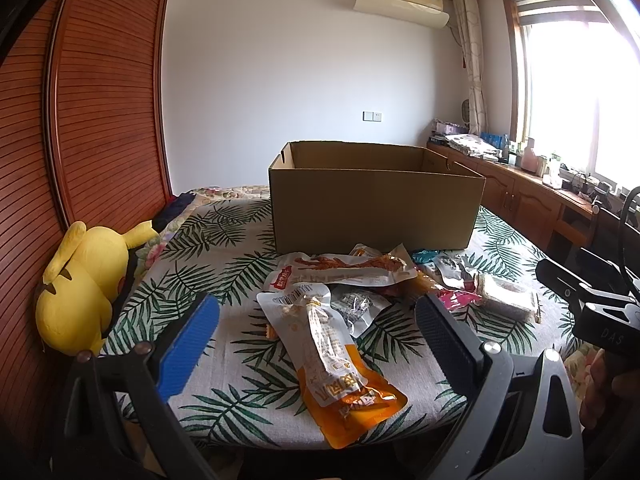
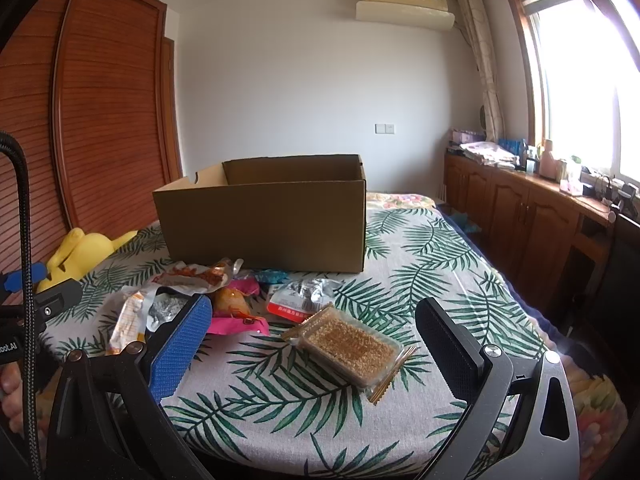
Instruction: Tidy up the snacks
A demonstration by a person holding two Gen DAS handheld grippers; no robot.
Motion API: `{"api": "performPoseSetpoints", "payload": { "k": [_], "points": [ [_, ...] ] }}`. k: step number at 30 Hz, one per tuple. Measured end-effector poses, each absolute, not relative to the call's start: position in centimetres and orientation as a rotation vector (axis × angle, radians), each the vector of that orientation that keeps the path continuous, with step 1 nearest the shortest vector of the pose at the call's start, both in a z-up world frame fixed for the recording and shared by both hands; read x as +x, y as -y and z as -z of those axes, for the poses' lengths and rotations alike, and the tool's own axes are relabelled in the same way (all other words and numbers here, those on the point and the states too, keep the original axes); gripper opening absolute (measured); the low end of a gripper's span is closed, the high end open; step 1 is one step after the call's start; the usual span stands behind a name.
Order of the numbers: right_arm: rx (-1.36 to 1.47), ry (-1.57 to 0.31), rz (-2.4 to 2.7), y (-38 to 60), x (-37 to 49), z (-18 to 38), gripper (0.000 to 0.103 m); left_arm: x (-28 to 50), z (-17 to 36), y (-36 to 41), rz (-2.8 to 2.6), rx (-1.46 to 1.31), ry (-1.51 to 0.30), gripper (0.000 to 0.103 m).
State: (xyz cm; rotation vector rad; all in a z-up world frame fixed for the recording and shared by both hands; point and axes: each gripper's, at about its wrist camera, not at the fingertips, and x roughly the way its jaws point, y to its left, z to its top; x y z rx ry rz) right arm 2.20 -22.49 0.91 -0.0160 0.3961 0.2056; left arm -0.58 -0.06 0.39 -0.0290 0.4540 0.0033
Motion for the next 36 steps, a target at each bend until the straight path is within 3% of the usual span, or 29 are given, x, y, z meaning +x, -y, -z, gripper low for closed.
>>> {"api": "performPoseSetpoints", "payload": {
  "k": [36],
  "points": [
    [-0.016, -0.395, -0.206, 22.57, 2.14, -0.99, 0.103, -0.63, -1.03, 0.1, 0.009, -0.034, -0.441, 0.1]
  ]
}}
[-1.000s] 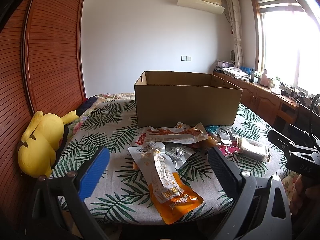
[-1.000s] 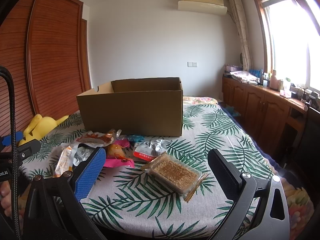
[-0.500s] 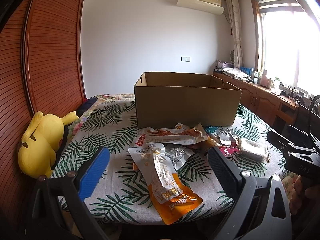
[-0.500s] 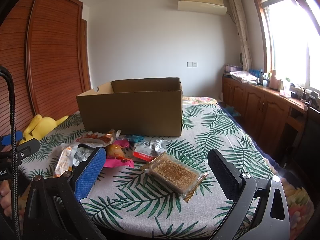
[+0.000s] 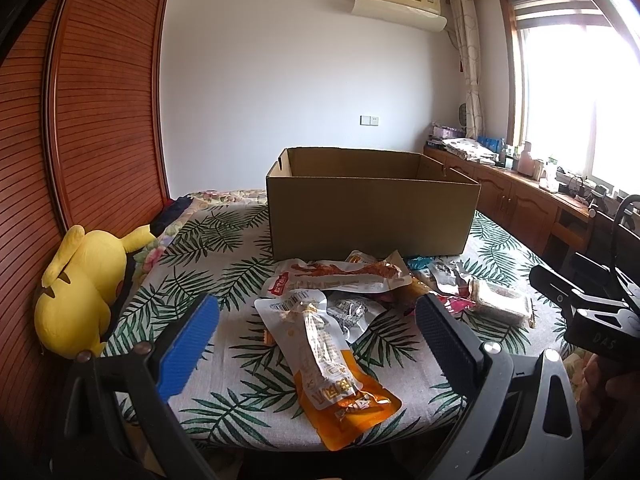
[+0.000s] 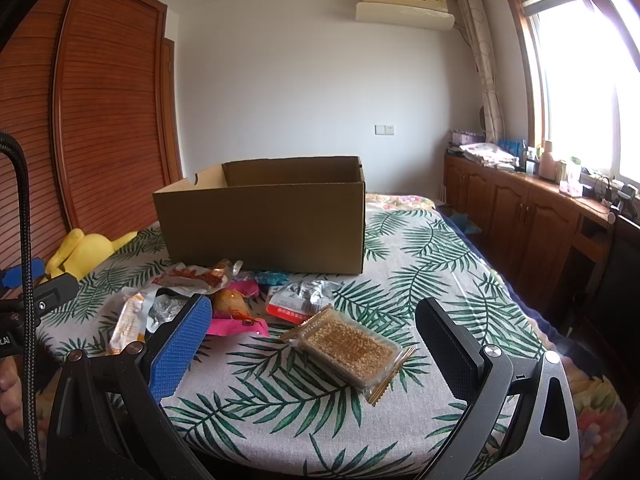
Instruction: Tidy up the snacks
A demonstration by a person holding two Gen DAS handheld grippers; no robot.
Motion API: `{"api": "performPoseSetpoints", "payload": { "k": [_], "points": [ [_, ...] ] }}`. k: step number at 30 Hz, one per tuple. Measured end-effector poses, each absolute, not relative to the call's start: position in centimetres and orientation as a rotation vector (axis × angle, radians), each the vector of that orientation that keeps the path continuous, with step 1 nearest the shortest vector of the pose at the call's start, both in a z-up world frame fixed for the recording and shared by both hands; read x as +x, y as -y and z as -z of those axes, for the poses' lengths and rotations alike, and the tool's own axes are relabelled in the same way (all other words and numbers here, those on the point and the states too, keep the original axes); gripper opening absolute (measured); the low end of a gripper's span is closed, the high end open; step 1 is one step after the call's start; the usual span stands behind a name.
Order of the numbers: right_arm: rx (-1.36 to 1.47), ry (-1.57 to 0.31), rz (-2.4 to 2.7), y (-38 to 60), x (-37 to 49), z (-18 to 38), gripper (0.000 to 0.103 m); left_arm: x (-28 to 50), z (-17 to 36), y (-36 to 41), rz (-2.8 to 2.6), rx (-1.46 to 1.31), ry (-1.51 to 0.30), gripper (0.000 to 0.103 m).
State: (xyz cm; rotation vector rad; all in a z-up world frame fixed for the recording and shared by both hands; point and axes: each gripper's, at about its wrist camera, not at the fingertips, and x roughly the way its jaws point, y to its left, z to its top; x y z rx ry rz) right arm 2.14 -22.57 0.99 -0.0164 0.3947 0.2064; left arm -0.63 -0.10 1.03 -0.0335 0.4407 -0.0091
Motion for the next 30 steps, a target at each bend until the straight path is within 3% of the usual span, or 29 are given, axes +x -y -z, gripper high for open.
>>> {"api": "performPoseSetpoints", "payload": {
  "k": [17, 30],
  "points": [
    [-0.02, -0.411, -0.204, 22.6, 2.5, -0.7, 0.103, -0.2, -0.3, 0.1, 0.009, -0.037, -0.47, 0.1],
    [-0.035, -0.475, -0.197, 23.2, 4.0, 1.5, 0.103, 2.8, 2.7, 0.2, 0.046, -0.075, -0.605, 0.1]
  ]
}}
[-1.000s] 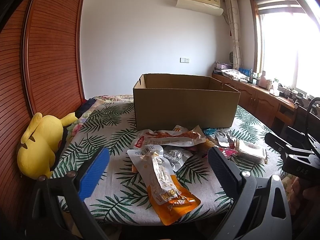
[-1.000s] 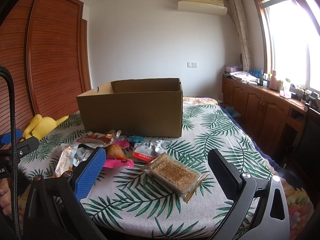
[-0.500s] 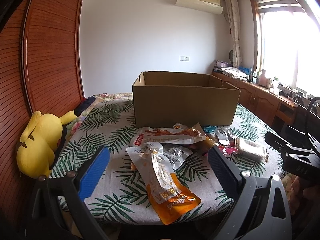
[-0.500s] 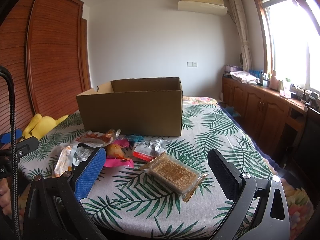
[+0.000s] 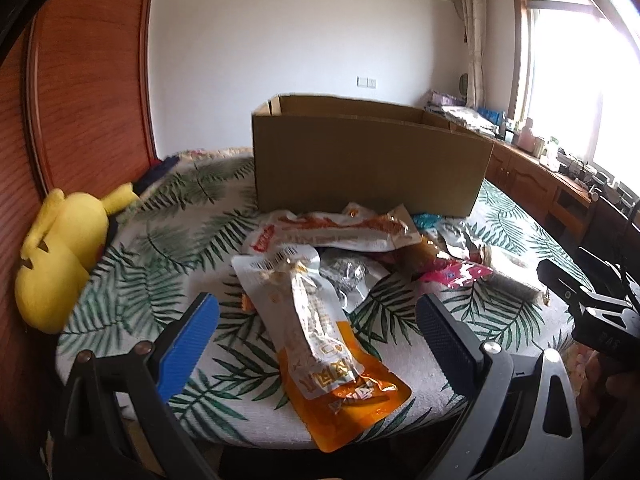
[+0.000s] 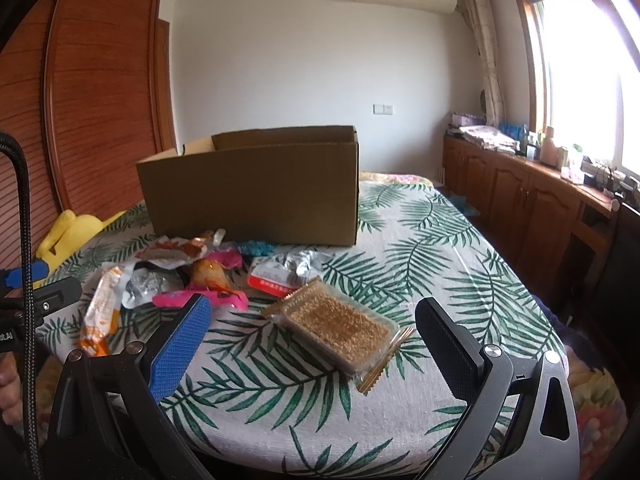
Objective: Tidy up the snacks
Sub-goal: 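Grasp the white-orange sausage packet with the left tool while the right tool grasps the golden snack tray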
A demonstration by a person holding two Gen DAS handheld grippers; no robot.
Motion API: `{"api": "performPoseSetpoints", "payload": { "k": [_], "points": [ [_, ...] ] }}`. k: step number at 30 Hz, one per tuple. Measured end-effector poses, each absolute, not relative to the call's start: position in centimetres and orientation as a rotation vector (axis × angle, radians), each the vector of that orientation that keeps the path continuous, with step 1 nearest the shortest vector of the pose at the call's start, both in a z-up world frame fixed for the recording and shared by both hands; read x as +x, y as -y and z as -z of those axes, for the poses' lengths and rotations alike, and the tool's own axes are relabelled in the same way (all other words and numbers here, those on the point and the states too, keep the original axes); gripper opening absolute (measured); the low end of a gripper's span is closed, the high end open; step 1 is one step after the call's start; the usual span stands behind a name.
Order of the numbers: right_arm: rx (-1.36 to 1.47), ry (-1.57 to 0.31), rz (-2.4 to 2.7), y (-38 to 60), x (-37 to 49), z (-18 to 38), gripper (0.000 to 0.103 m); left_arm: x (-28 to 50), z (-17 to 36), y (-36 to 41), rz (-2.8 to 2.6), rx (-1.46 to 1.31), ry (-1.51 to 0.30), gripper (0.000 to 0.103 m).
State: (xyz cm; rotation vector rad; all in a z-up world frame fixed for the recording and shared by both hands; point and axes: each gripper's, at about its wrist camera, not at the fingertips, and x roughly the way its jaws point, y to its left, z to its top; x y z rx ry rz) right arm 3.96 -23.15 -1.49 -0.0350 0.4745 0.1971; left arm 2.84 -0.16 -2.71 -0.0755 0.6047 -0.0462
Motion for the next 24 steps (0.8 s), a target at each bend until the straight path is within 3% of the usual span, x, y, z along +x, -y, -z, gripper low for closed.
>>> {"api": "performPoseSetpoints", "payload": {
  "k": [24],
  "points": [
    [-0.172, -0.652, -0.336, 23.7, 8.9, 3.0, 0.1, 8.8, 6.4, -2.0, 0.062, -0.11, -0.86, 0.097]
  ]
}}
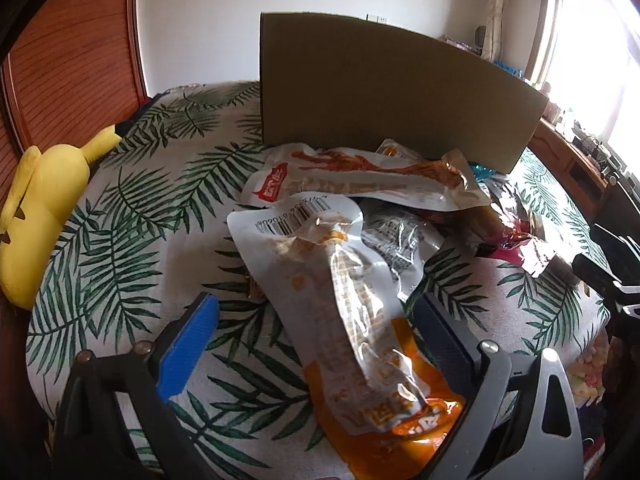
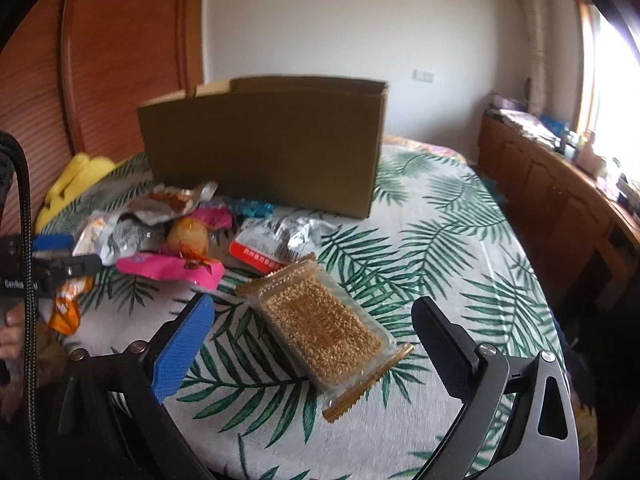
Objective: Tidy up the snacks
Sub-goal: 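Grasp the white-orange sausage packet with the left tool while the right tool grasps the golden snack tray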
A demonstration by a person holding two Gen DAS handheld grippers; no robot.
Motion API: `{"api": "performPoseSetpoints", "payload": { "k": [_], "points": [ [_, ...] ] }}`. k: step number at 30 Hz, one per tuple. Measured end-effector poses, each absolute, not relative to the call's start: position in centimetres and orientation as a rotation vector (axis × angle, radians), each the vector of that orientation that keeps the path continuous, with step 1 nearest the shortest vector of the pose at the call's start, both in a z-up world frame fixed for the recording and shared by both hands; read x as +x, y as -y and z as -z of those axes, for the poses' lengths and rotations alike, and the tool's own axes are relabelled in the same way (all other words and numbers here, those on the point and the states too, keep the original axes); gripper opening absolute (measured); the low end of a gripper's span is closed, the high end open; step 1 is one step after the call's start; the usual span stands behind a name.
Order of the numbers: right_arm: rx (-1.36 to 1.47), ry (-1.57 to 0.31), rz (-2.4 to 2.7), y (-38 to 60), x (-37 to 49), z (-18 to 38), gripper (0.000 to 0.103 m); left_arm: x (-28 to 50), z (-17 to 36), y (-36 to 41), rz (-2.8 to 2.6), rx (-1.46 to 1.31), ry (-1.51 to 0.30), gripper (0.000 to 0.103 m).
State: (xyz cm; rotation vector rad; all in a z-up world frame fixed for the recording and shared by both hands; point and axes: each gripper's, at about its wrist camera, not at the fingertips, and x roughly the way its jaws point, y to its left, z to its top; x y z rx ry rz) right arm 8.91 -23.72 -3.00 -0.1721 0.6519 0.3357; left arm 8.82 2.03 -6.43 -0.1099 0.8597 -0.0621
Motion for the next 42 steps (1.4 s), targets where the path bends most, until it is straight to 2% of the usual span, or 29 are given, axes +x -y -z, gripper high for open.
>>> {"api": "performPoseSetpoints", "payload": {
  "k": [4, 9, 14, 20, 24, 27, 32, 34, 42],
  "points": [
    [-0.21, -0.72, -0.376, 23.7, 10.3, 3.8, 0.096, 9.3, 6.5, -2.4, 0.076, -0.12, -0.871, 0.094],
    [-0.233, -0.766, -0.408, 24.1, 11.2, 4.2, 0.093, 9.5, 6.3, -2.3, 0.109, -0.093, -0.866, 0.081],
    [-0.278, -0.8, -0.435, 23.9, 11.8, 4.8, 0.093, 9.4, 6.1, -3.2, 0.11, -0.084, -0.85, 0.055],
    [-0.317, -0.844, -0.464, 23.6, 12.5, 5.9, 0.092, 9.2, 6.1, -4.3, 0.132, -0.084, -0.854, 0.048],
    [-0.301, -0.865, -0.493, 23.9, 12.9, 6.1, 0.091, 8.7, 6.0, -5.1, 0.155, -0.113, -0.853, 0.047],
    [-0.281, -0.859, -0.513, 24.1, 13.1, 6.1, 0.084, 7.9, 5.7, -5.8, 0.153, -0.134, -0.831, 0.046],
    [-0.283, -0.852, -0.517, 24.4, 13.0, 5.8, 0.054, 7.1, 4.6, -6.5, 0.147, -0.147, -0.79, 0.047],
    [-0.288, -0.849, -0.516, 24.4, 12.8, 5.7, 0.048, 6.7, 4.1, -6.5, 0.146, -0.149, -0.769, 0.047],
    [-0.256, -0.816, -0.509, 24.7, 11.8, 5.5, 0.044, 6.0, 1.9, -6.1, 0.168, -0.174, -0.709, 0.047]
  ]
}}
